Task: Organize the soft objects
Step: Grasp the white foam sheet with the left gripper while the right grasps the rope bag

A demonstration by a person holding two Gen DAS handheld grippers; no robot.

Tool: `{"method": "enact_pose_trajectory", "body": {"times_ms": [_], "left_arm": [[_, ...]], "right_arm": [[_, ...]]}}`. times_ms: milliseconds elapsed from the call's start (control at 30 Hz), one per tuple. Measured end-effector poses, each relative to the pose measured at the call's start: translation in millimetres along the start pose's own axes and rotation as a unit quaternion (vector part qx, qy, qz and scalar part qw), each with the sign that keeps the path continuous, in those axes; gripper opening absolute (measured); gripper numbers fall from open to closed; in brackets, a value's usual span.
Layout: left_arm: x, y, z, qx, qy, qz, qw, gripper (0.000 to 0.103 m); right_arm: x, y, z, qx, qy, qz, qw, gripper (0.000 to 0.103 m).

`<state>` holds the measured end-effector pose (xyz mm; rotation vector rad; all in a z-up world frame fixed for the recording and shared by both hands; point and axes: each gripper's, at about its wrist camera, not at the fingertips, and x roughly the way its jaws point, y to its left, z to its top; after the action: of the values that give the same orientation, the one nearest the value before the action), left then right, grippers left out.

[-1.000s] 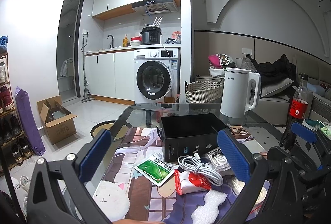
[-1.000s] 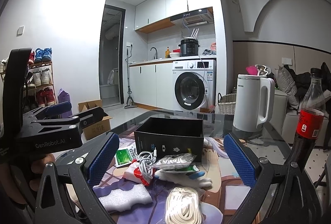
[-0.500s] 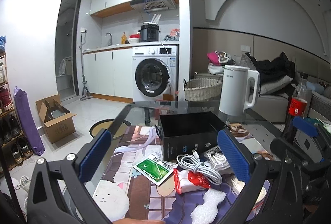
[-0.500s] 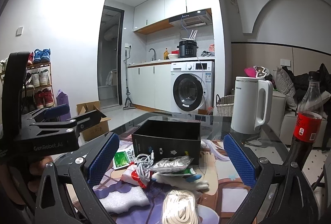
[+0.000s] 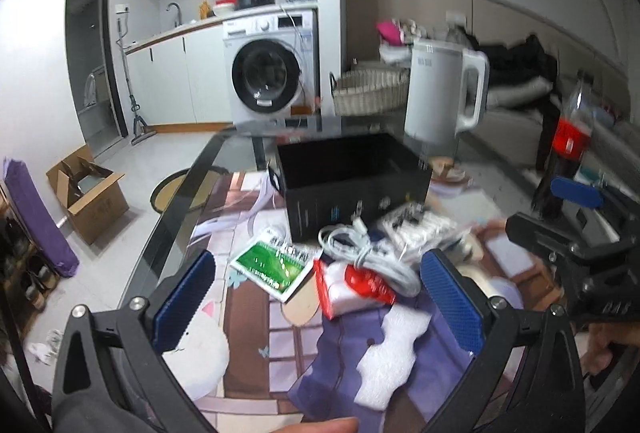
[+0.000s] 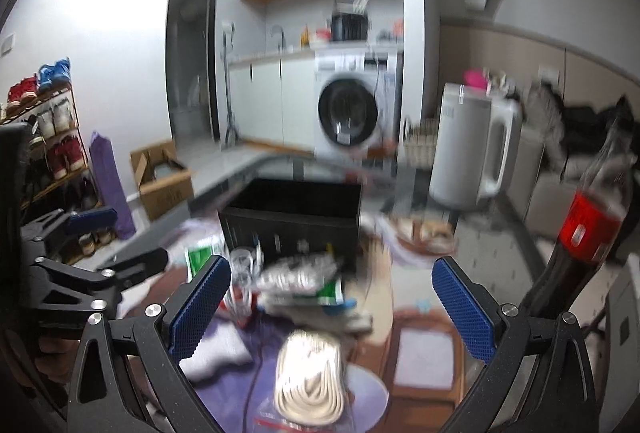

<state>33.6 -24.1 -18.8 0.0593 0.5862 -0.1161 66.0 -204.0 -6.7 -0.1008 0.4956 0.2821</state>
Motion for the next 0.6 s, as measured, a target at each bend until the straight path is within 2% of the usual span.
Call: {"method": "enact_pose_trajectory", "body": {"times_ms": [167, 300, 567, 600], "left_arm": [[15, -12, -7, 0.039, 0.062, -0.025, 0.997, 0.1], [27, -19, -15, 0.065, 0.101, -0.017, 0.9926, 0.097], [36, -39, -29, 0.133, 0.142, -0.034, 0.9803, 0.097], [38, -40, -30, 0.137, 0.147, -0.038, 0.9789, 0.092]], "right_arm": [[21, -7, -11, 0.015, 0.071, 0.016, 0.997, 0.103], [39, 0, -22, -0.005, 0.117, 0.021, 0.993, 0.099], [55, -2, -36, -0.015, 0.171, 0.032, 0.985, 0.08], [58, -4, -39, -0.011, 0.177, 0.033, 0.984, 0.077]]}}
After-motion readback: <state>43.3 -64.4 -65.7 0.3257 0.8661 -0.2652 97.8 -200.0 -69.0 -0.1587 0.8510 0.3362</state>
